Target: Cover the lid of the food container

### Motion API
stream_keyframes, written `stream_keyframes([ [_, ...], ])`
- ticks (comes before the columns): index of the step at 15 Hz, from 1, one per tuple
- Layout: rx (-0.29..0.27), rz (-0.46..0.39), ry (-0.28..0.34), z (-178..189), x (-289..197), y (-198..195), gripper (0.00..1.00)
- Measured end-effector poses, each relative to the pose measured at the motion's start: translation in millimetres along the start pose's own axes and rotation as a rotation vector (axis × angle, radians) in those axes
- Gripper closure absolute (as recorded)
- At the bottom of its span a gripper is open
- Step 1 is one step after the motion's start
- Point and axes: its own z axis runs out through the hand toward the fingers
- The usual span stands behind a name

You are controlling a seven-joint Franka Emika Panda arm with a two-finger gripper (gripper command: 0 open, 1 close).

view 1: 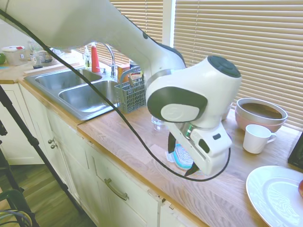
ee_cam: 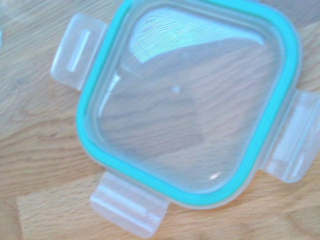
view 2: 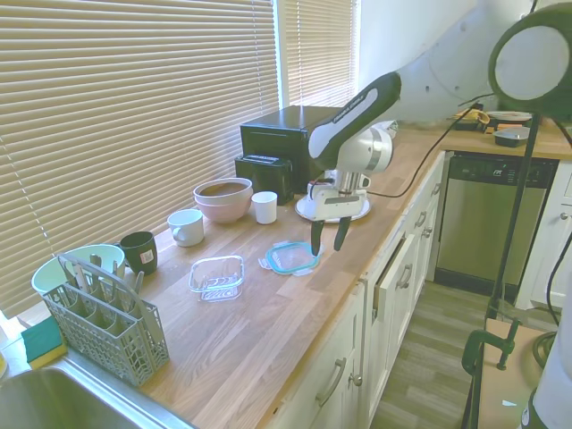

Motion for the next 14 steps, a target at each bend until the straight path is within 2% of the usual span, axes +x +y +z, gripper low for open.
stream_keyframes([
  [4, 0.027, 0.014, -0.015, 18, 23, -1, 0.00],
  [8, 0.047, 0.019, -0.001, 18, 42, -8, 0.00],
  [14, 0.051, -0.015, -0.014, 23, 48, -34, 0.00],
])
